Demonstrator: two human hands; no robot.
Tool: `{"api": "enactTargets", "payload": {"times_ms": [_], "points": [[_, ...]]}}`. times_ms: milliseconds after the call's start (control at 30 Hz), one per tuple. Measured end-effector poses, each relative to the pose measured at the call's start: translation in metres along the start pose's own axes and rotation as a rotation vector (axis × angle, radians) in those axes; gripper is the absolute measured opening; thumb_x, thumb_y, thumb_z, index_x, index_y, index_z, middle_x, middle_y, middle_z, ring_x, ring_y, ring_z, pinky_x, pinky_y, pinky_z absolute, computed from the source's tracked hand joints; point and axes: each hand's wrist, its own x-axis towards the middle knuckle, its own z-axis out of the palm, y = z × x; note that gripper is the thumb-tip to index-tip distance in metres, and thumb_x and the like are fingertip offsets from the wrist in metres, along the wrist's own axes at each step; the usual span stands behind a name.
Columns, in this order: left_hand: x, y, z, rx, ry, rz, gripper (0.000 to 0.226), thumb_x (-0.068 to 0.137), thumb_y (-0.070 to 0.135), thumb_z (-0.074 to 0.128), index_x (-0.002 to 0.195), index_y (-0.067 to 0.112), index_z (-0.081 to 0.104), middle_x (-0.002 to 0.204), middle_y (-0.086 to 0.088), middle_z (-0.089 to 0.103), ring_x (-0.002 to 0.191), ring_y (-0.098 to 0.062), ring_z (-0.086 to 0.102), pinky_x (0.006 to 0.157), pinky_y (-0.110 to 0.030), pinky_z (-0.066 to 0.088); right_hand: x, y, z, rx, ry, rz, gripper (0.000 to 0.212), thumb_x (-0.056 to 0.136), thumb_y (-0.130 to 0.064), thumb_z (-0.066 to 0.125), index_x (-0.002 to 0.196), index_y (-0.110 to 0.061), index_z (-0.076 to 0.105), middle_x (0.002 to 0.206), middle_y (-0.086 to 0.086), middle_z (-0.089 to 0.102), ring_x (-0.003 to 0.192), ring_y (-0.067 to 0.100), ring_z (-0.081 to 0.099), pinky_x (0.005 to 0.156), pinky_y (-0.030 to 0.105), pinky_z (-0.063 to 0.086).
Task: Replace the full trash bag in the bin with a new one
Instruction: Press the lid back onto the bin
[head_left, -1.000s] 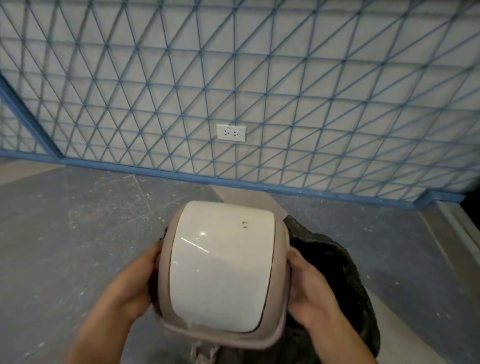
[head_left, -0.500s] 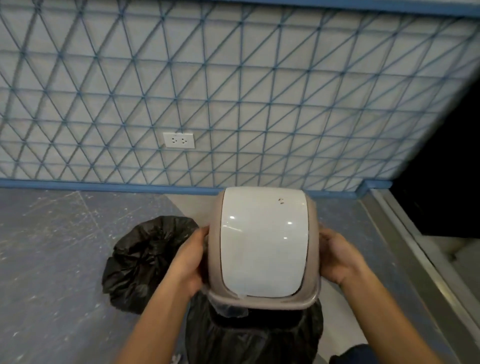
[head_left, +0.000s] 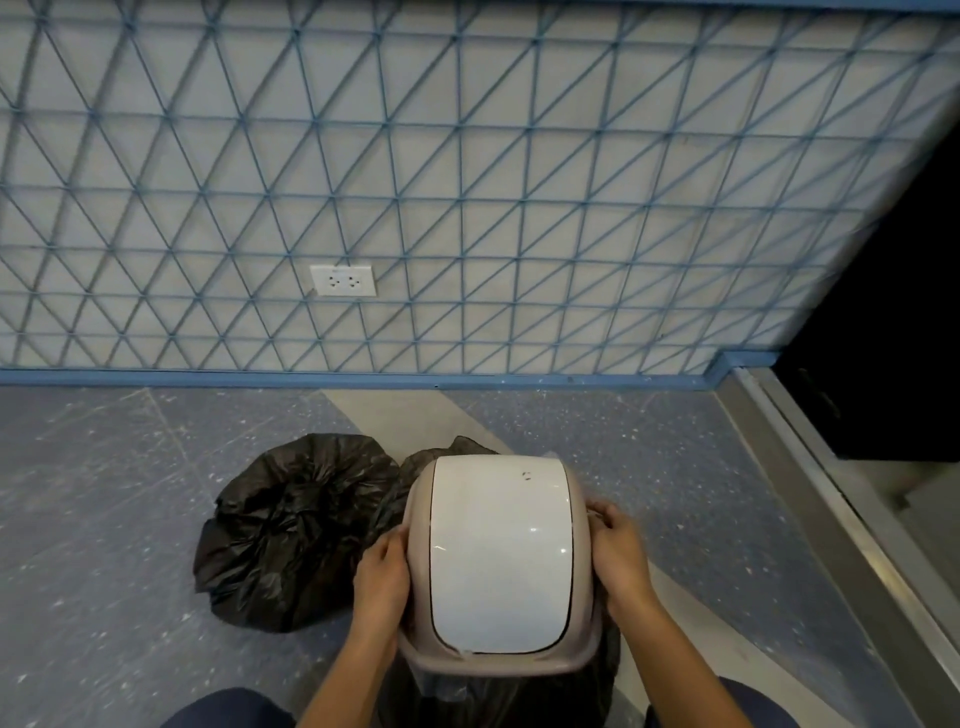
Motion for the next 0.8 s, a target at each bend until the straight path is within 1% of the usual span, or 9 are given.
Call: {"api": "enactTargets", "payload": {"times_ms": [67, 200, 267, 367, 467, 533, 633, 700, 800], "points": [[0.001, -0.001, 0.003, 0.014, -0.002, 0.007, 0.039, 0.096, 0.032, 0.036, 0.126, 0.022, 0.06, 0.128, -0.006, 0.059, 0.118, -0.025, 0.053, 0.106, -0.048, 0.039, -0.002, -0.001, -0.002, -0.019, -0.011, -0.028, 0.028, 0.096, -0.022, 0.043, 0.112, -0.017, 0.065, 0.109, 0.005, 0.069, 0.098, 0.019, 0.063, 0.092, 0.04, 0.05], [0.001, -0.002, 0.009, 0.017, -0.011, 0.047, 0.042, 0.099, 0.031, 0.035, 0.137, 0.021, 0.049, 0.139, -0.006, 0.051, 0.127, -0.025, 0.046, 0.11, -0.045, 0.034, -0.009, 0.005, -0.002, 0.047, -0.078, 0.059, 0.047, 0.097, -0.046, 0.037, 0.119, -0.013, 0.063, 0.114, 0.007, 0.066, 0.107, 0.022, 0.06, 0.098, 0.038, 0.046], [0.002, -0.004, 0.009, 0.019, 0.005, 0.058, 0.041, 0.099, 0.029, 0.036, 0.137, 0.021, 0.048, 0.138, -0.007, 0.052, 0.126, -0.026, 0.046, 0.108, -0.043, 0.036, -0.011, 0.012, 0.0, 0.058, -0.083, 0.061, 0.053, 0.096, -0.05, 0.034, 0.122, -0.013, 0.061, 0.116, 0.007, 0.066, 0.108, 0.022, 0.06, 0.098, 0.037, 0.046], [0.005, -0.009, 0.008, 0.031, 0.021, 0.103, 0.036, 0.099, 0.022, 0.04, 0.133, 0.019, 0.052, 0.133, -0.008, 0.056, 0.122, -0.025, 0.05, 0.104, -0.039, 0.038, -0.013, 0.016, 0.002, 0.083, -0.08, 0.082, 0.052, 0.097, -0.049, 0.029, 0.123, -0.015, 0.06, 0.105, 0.005, 0.064, 0.099, 0.021, 0.058, 0.089, 0.031, 0.044], [0.006, -0.013, 0.006, 0.015, 0.037, 0.124, 0.035, 0.099, 0.017, 0.042, 0.131, 0.014, 0.055, 0.132, -0.009, 0.058, 0.121, -0.025, 0.051, 0.104, -0.036, 0.038, -0.013, 0.019, 0.005, 0.097, -0.073, 0.069, 0.053, 0.098, -0.049, 0.026, 0.126, -0.017, 0.058, 0.111, 0.007, 0.065, 0.098, 0.02, 0.056, 0.088, 0.029, 0.041], [0.006, -0.014, 0.007, 0.004, 0.046, 0.125, 0.035, 0.099, 0.018, 0.042, 0.131, 0.015, 0.055, 0.131, -0.008, 0.058, 0.121, -0.024, 0.051, 0.103, -0.035, 0.037, -0.014, 0.021, 0.008, 0.111, -0.07, 0.078, 0.054, 0.098, -0.049, 0.025, 0.124, -0.015, 0.059, 0.109, 0.007, 0.065, 0.097, 0.02, 0.057, 0.087, 0.029, 0.041], [0.007, -0.015, 0.006, 0.007, 0.05, 0.109, 0.035, 0.099, 0.021, 0.042, 0.131, 0.018, 0.056, 0.13, -0.007, 0.059, 0.12, -0.023, 0.052, 0.104, -0.036, 0.038, -0.012, 0.026, 0.012, 0.135, -0.054, 0.102, 0.057, 0.098, -0.05, 0.026, 0.126, -0.011, 0.058, 0.117, 0.011, 0.064, 0.102, 0.023, 0.056, 0.091, 0.029, 0.041], [0.009, -0.016, 0.005, 0.023, 0.048, 0.098, 0.035, 0.099, 0.021, 0.041, 0.13, 0.019, 0.057, 0.129, -0.007, 0.06, 0.119, -0.023, 0.053, 0.105, -0.037, 0.039, -0.011, 0.029, 0.014, 0.138, -0.038, 0.103, 0.057, 0.098, -0.049, 0.026, 0.127, -0.011, 0.057, 0.123, 0.012, 0.062, 0.11, 0.025, 0.056, 0.093, 0.03, 0.039], [0.012, -0.016, 0.004, 0.033, 0.028, 0.105, 0.035, 0.1, 0.02, 0.04, 0.13, 0.018, 0.056, 0.128, -0.008, 0.061, 0.115, -0.022, 0.054, 0.1, -0.034, 0.04, -0.01, 0.033, 0.017, 0.15, -0.009, 0.091, 0.057, 0.098, -0.048, 0.027, 0.128, -0.01, 0.057, 0.125, 0.012, 0.061, 0.117, 0.026, 0.054, 0.094, 0.028, 0.037]]}}
